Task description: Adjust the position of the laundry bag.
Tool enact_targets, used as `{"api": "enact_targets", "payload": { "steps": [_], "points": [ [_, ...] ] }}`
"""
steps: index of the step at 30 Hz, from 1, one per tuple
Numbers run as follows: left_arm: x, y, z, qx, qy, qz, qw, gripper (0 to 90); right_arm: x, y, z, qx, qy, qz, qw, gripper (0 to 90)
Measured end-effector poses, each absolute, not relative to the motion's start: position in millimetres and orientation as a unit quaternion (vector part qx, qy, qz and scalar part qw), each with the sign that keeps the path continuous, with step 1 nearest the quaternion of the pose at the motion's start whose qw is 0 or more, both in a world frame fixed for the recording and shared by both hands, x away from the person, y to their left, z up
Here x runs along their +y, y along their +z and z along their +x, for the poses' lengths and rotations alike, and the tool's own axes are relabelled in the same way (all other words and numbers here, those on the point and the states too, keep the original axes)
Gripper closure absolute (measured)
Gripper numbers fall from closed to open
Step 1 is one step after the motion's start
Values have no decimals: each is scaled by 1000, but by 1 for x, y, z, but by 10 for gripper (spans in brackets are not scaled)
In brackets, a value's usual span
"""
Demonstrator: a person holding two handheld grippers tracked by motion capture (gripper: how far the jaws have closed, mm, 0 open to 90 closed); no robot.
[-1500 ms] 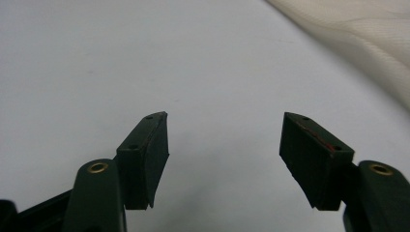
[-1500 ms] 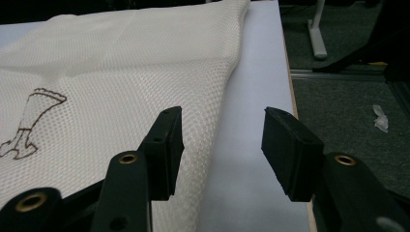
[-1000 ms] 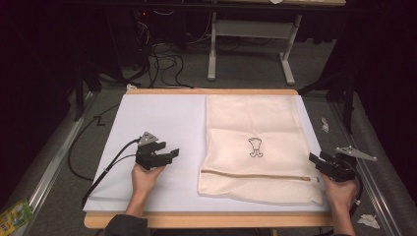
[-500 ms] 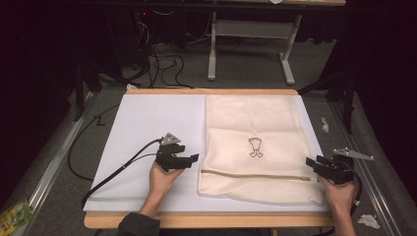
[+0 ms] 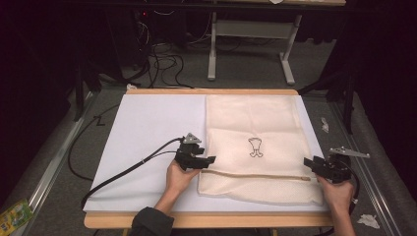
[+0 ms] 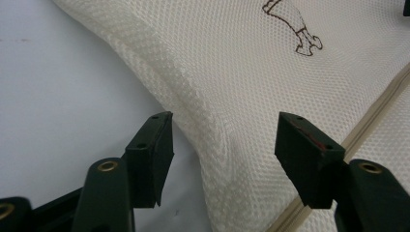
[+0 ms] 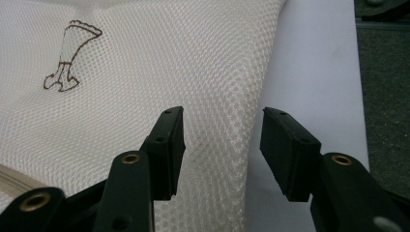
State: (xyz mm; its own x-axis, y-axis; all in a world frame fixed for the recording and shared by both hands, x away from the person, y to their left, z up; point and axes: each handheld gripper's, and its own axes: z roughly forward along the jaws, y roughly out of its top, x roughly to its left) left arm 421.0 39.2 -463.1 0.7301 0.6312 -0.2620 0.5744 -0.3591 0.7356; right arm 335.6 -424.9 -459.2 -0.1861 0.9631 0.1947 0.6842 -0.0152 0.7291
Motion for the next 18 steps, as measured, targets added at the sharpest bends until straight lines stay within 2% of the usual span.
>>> {"api": "enact_targets", "payload": {
  "steps": [6, 11, 12, 13, 14, 15, 18],
  "points": [
    [32, -468, 426, 367, 20, 824, 430, 506, -422, -462, 341, 681, 364, 609, 180, 564],
    [28, -469, 428, 369, 24, 832, 414, 612, -423, -464, 343, 686, 361, 610, 167, 681],
    [27, -469, 428, 366, 25, 835, 411, 651, -424, -464, 344, 688, 359, 608, 165, 717],
    [27, -468, 429, 364, 25, 836, 411, 739, -424, -464, 344, 693, 358, 605, 163, 791],
    [27, -468, 430, 363, 24, 837, 410, 739, -424, -464, 344, 693, 358, 605, 163, 791],
    [26, -468, 431, 360, 21, 838, 409, 812, -424, -464, 344, 696, 359, 600, 163, 845],
    [26, -467, 431, 359, 20, 838, 410, 838, -424, -463, 344, 697, 362, 597, 163, 866]
  ]
}}
